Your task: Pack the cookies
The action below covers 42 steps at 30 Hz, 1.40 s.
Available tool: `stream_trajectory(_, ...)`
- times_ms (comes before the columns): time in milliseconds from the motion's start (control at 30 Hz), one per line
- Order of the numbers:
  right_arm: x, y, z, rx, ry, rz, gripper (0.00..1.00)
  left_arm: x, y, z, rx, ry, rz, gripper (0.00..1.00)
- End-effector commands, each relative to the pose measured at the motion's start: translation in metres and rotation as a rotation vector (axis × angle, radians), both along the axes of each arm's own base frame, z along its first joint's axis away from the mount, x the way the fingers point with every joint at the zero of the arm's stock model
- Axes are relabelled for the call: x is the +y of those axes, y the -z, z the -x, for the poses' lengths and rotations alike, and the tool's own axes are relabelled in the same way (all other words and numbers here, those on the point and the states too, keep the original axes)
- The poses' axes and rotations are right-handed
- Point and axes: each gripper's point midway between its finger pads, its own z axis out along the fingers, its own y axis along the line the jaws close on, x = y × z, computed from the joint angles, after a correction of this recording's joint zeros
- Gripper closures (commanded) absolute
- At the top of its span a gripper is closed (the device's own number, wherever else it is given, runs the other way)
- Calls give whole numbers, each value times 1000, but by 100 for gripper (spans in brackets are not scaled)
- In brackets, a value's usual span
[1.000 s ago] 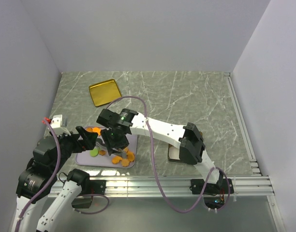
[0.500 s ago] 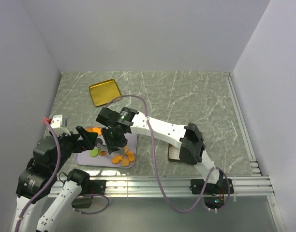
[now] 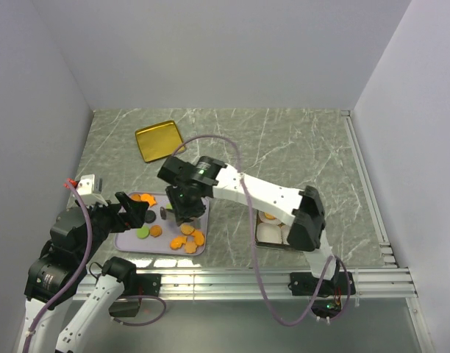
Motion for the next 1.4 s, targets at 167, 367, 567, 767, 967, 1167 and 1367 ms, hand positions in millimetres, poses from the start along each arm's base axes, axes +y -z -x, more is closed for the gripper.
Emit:
stream_trajectory(167,-80,-67,-8,-167,129,-16,63,-2,-10,-2,-43,12,10,1)
stream_trajectory(367,-144,-76,4,-198,229,6,63,-3,-9,-2,-42,15,9,1)
stream_trajectory(567,-209,-74,17,-199,358,9,62,-4,-9,-3,-35,20,6,1)
stream_trajectory(767,-258,-63,35,-184,435,29,61,-5,-7,-4,-25,22,2,1)
stream_trajectory(967,-286,-48,57,-145,472,44,60,-5,-6,-5,-19,20,1,1)
stream_trajectory(1167,-301,-27,75,-97,493,44,61,-4,-7,-4,-20,15,1,1)
stream_trajectory(1367,-304,-20,80,-79,493,42,60,-2,-5,-6,-7,3,-1,1)
